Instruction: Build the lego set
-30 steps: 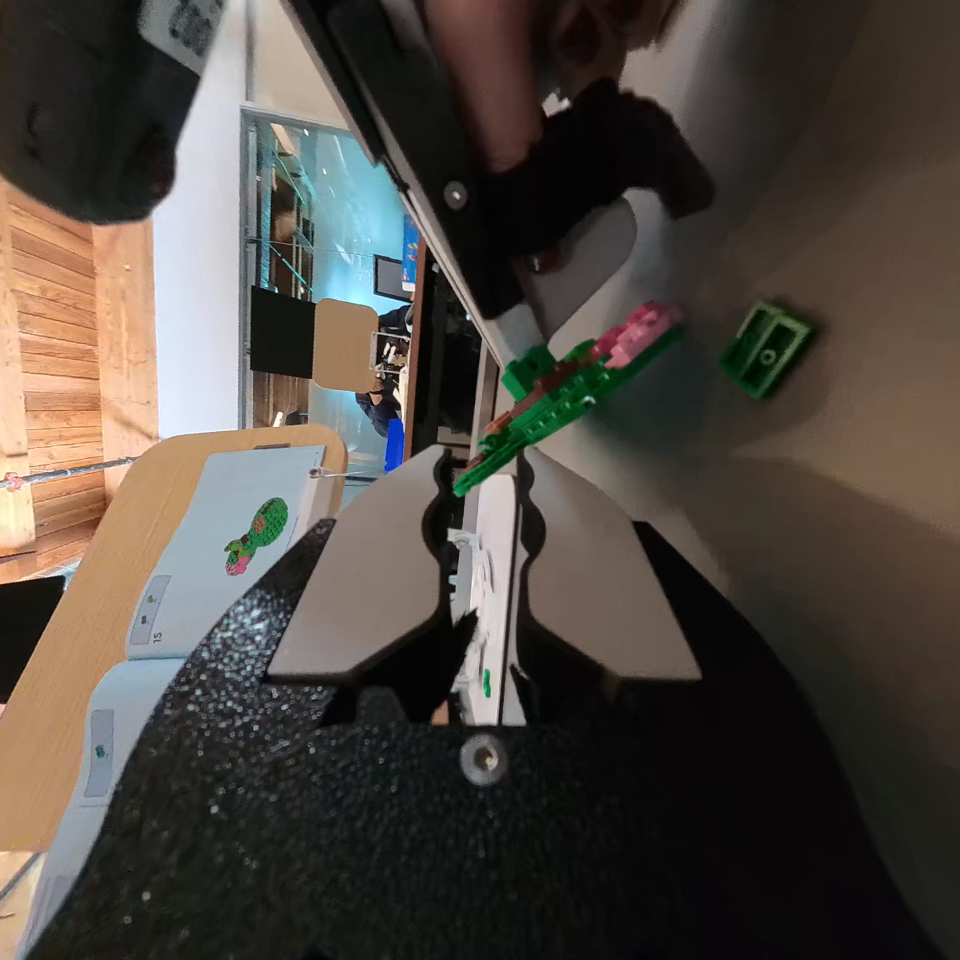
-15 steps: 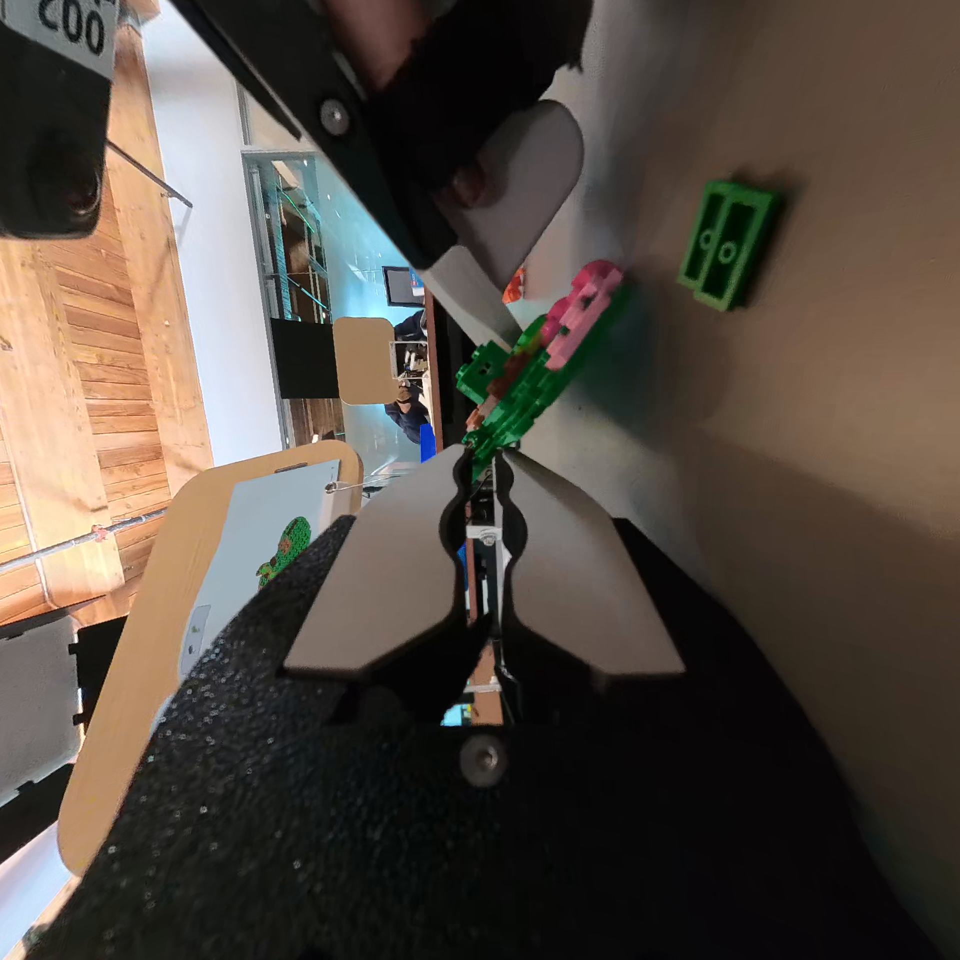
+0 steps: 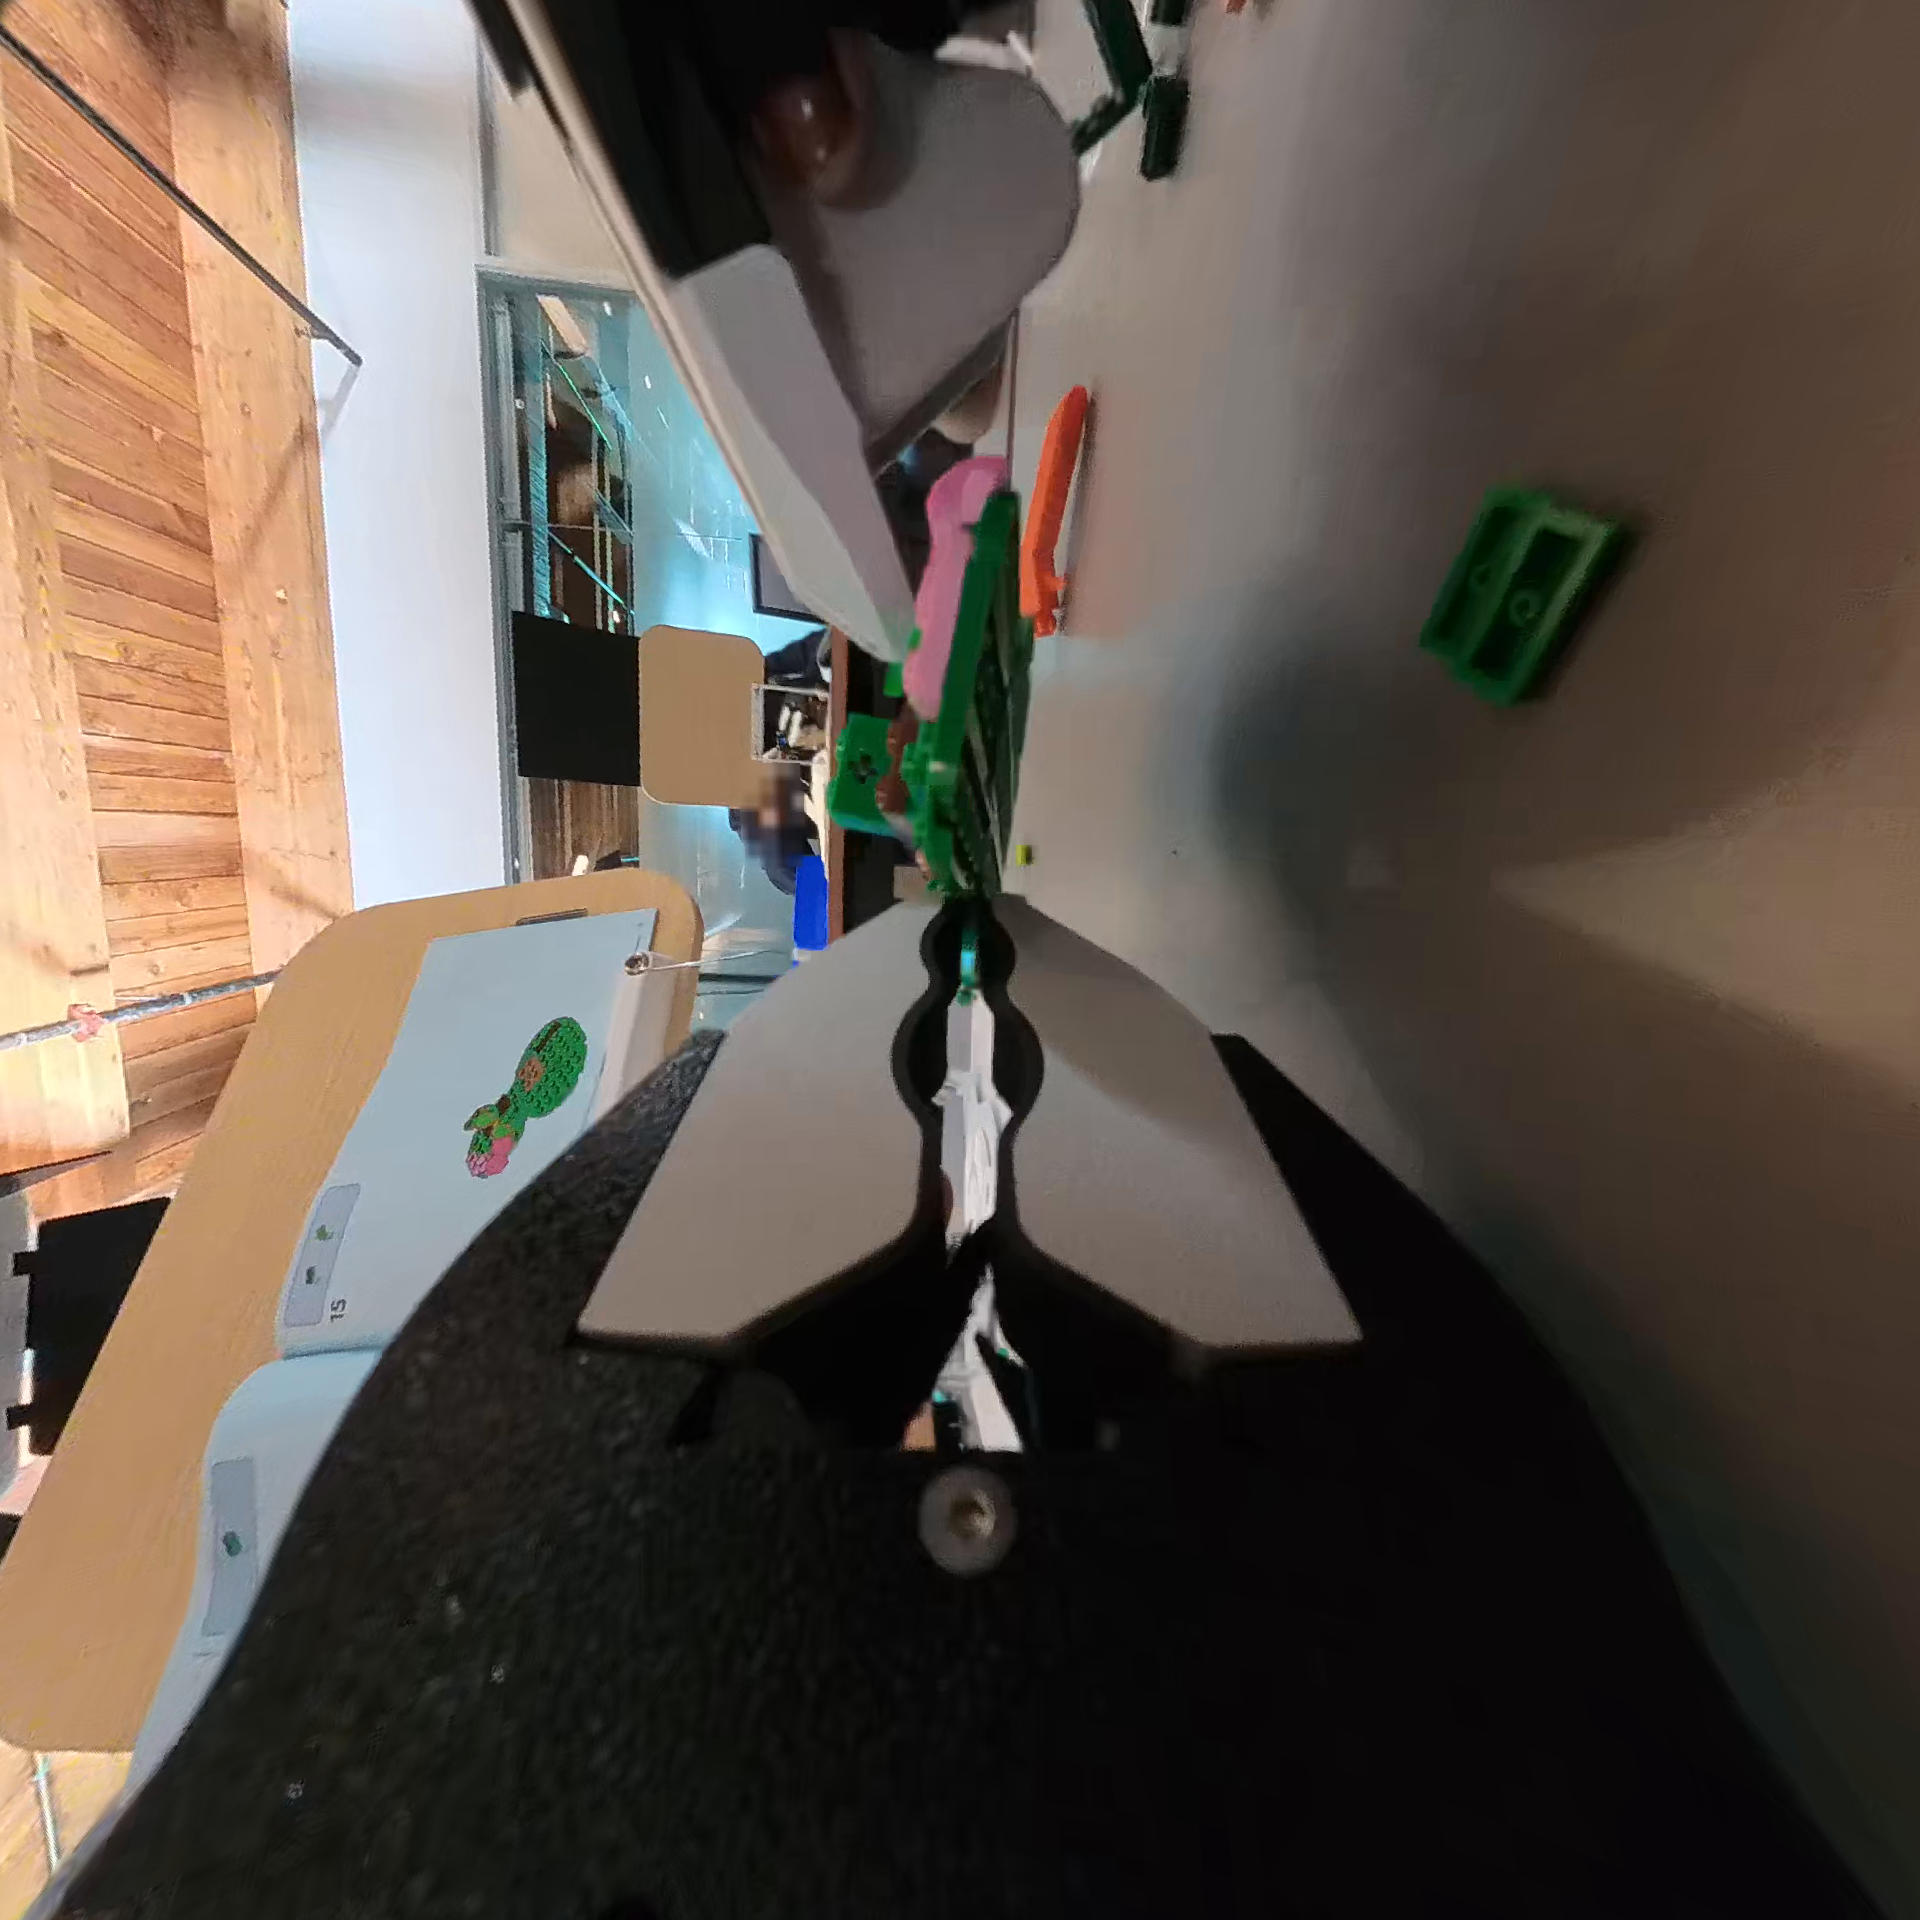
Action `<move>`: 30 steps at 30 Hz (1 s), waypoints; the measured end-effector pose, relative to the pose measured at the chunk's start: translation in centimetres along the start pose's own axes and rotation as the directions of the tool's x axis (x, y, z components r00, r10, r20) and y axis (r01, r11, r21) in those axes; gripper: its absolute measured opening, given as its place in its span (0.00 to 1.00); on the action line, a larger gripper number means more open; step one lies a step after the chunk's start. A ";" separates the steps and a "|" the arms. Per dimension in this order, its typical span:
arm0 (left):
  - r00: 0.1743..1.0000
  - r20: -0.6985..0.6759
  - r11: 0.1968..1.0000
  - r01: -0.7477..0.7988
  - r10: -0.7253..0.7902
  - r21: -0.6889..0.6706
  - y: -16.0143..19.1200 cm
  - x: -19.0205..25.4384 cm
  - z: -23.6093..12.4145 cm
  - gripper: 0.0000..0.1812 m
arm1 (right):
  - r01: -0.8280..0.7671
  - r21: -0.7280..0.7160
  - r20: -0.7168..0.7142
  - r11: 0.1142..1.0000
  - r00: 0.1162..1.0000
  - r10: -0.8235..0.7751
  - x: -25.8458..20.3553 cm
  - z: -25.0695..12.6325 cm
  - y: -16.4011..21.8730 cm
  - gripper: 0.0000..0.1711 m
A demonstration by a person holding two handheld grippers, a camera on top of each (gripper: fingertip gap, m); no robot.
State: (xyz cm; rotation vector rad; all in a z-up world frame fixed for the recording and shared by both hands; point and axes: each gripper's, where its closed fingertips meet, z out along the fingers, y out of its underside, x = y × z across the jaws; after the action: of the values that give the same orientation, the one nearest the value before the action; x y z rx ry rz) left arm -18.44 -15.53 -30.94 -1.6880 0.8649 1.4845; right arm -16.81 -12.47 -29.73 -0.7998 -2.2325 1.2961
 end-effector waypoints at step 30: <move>1.000 0.012 0.992 -0.017 0.016 0.122 -2.4 0.4 -0.7 0.01 | -0.090 0.020 0.288 0.996 0.954 0.081 -3.8 -1.2 -0.6 0.03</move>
State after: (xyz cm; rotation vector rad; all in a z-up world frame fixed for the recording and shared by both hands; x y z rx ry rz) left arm -15.97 -14.88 -31.04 -1.5860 0.9462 1.4208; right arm -13.46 -14.48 -28.91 -0.7430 -2.4140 1.5738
